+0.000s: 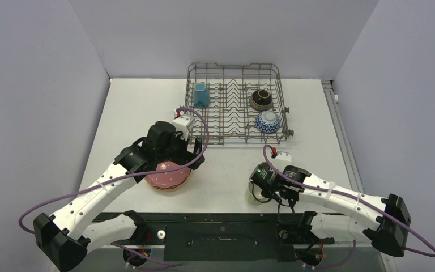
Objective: Load the mixed dishes into the dish rack
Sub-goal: Pick up the cup at the corner of the board.
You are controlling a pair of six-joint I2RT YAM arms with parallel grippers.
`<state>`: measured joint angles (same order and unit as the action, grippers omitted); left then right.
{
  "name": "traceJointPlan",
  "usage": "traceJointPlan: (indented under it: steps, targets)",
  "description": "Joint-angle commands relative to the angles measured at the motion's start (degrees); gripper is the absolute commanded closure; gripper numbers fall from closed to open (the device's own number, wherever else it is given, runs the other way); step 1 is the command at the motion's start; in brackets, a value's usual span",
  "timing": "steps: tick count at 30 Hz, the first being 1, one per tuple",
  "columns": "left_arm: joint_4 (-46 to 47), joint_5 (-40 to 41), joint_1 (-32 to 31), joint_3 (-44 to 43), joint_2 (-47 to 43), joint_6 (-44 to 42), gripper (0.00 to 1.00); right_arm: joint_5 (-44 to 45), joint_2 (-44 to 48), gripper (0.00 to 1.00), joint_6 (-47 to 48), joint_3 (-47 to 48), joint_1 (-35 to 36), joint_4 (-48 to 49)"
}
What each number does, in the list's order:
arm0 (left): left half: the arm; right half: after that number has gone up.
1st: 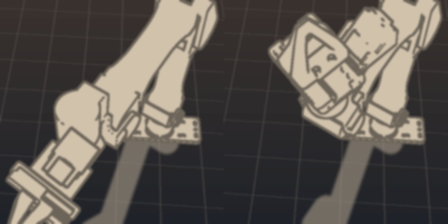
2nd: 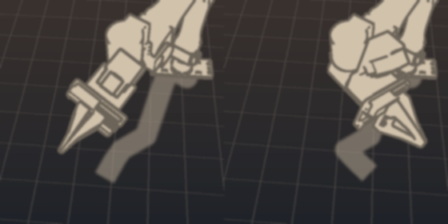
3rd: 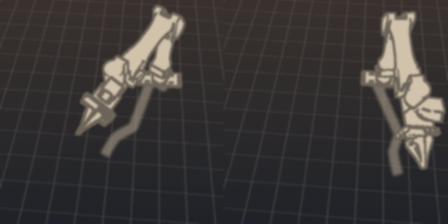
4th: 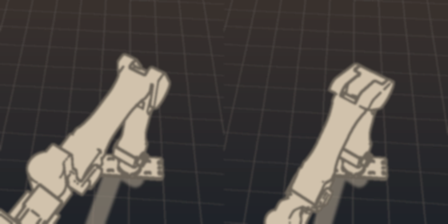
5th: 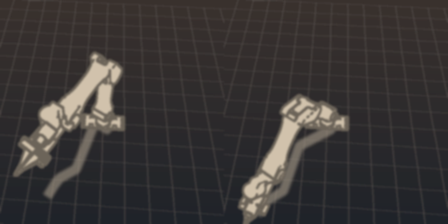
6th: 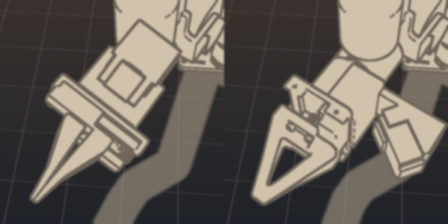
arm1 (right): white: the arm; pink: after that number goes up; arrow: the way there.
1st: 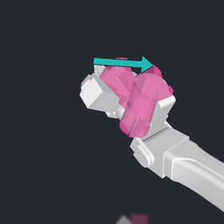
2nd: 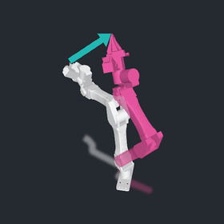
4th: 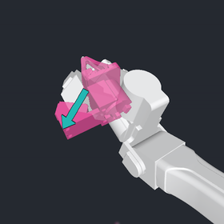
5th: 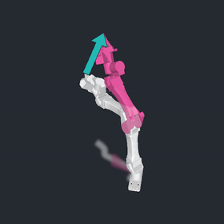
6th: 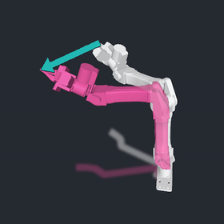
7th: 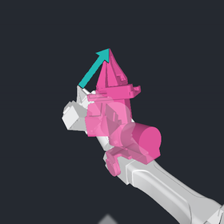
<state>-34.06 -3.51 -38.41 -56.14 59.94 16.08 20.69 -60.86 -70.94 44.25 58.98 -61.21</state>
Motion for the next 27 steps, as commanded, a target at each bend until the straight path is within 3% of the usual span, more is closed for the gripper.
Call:
traceJointPlan:
  steps: [1,27]
  targets:
    - [2.03,-0.16,0.43,-0.01,-0.80,0.10,0.03,0.76,-0.38,1.00,0.21,0.35,0.42,1.68]
    - [6.76,-7.70,1.33,1.94,-2.62,1.73,0.03,1.52,6.66,1.00,8.54,5.69,0.52,8.27]
